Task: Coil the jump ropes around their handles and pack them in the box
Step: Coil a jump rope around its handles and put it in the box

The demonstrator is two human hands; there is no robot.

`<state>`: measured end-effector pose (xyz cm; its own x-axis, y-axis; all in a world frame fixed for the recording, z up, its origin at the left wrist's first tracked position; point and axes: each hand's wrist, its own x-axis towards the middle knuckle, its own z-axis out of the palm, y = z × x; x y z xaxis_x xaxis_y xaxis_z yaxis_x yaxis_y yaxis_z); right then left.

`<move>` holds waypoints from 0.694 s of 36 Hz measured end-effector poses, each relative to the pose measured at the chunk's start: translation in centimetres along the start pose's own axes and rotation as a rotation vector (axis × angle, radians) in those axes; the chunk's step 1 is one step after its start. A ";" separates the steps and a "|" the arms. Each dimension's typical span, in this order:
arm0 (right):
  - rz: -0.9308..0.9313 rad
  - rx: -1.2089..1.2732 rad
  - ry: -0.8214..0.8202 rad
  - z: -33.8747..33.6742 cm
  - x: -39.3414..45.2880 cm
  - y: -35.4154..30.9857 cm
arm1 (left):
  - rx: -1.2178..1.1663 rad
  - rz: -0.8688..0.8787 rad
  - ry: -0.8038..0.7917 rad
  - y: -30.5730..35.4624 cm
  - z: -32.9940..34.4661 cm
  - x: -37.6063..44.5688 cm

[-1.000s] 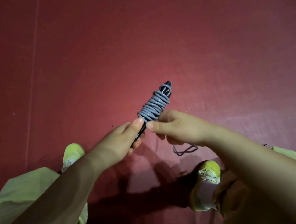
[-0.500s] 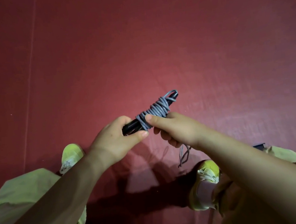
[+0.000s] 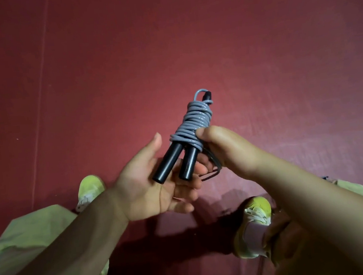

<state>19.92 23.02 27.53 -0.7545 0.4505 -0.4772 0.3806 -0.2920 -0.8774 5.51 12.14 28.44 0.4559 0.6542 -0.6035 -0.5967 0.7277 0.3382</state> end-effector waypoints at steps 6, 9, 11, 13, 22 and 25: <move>0.010 -0.068 -0.028 0.0 -0.2 -0.7 | -0.005 -0.020 0.047 0.0 0.0 0.3; 0.086 -0.102 -0.021 -0.3 -0.3 -0.8 | 0.088 -0.017 0.134 0.0 -0.1 0.8; 0.146 -0.145 -0.009 -0.5 -0.3 -0.8 | 0.145 -0.011 0.210 -0.1 -0.3 1.1; 0.207 -0.187 0.002 -0.5 -0.1 -0.6 | 0.198 -0.003 0.285 -0.2 -0.4 1.3; 0.377 -0.293 0.093 -0.7 -0.1 0.1 | 0.679 0.163 0.641 -1.1 -1.2 2.3; 0.372 -0.290 0.103 -0.7 -0.1 0.2 | 0.814 0.186 0.688 -1.2 -1.9 2.6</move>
<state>20.39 23.49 27.38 -0.4873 0.4453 -0.7512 0.7594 -0.2085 -0.6163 6.17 12.60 25.11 -0.2170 0.6973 -0.6832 0.1150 0.7133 0.6914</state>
